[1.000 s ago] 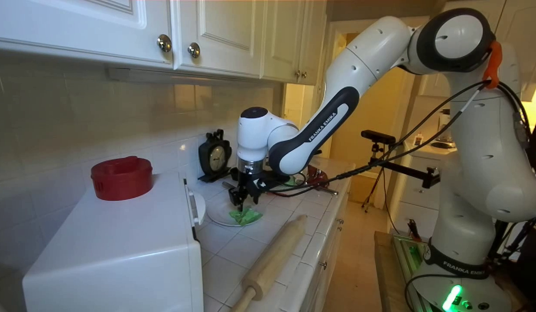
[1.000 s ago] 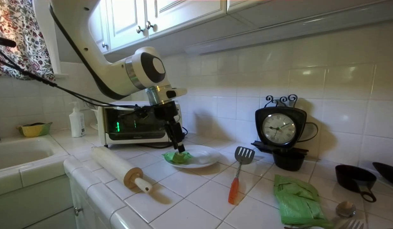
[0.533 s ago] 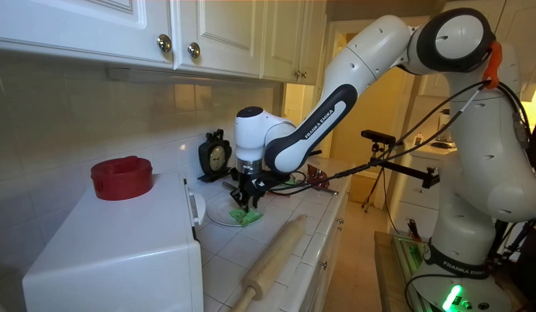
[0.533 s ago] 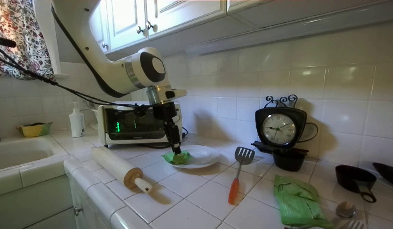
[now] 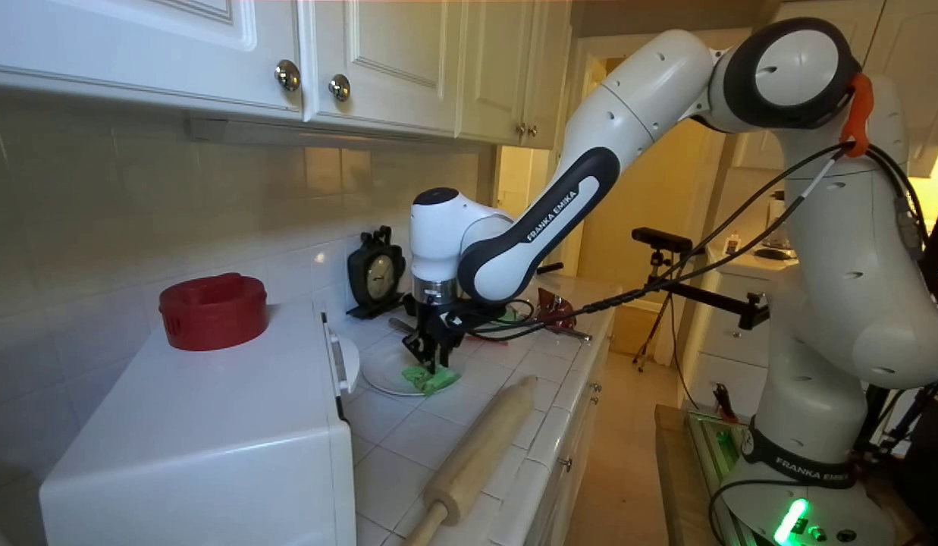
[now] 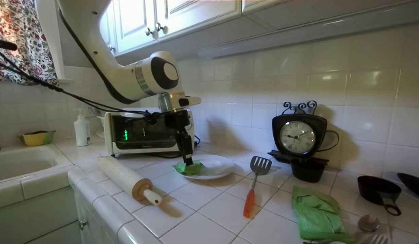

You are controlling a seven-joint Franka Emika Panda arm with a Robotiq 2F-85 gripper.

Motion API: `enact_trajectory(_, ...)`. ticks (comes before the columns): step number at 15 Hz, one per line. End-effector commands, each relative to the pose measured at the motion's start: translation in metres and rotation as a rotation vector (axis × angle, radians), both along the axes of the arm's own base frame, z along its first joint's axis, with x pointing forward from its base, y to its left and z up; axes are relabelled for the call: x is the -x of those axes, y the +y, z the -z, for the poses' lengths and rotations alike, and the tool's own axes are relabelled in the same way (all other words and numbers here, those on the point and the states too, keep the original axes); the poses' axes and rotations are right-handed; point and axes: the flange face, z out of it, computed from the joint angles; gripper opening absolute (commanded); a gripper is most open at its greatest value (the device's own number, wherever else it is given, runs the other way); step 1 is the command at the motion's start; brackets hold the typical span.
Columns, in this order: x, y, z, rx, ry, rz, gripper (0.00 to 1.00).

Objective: Move the green packet on the white plate to the center of the plate

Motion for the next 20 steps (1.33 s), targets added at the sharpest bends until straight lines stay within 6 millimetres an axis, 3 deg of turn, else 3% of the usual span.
enact_trajectory(1, -0.006, 0.002, -0.004, -0.033, 0.002, -0.013, 0.00)
enact_trajectory(4, -0.005, 0.003, -0.014, -0.056, -0.005, -0.018, 0.00)
enact_trajectory(9, -0.012, -0.009, -0.065, -0.082, -0.085, 0.007, 0.00)
enact_trajectory(12, -0.022, -0.024, -0.085, -0.078, -0.143, 0.045, 0.00)
enact_trajectory(15, -0.028, -0.038, -0.086, -0.064, -0.175, 0.076, 0.00)
enact_trajectory(20, -0.032, -0.046, -0.065, -0.053, -0.222, 0.094, 0.00)
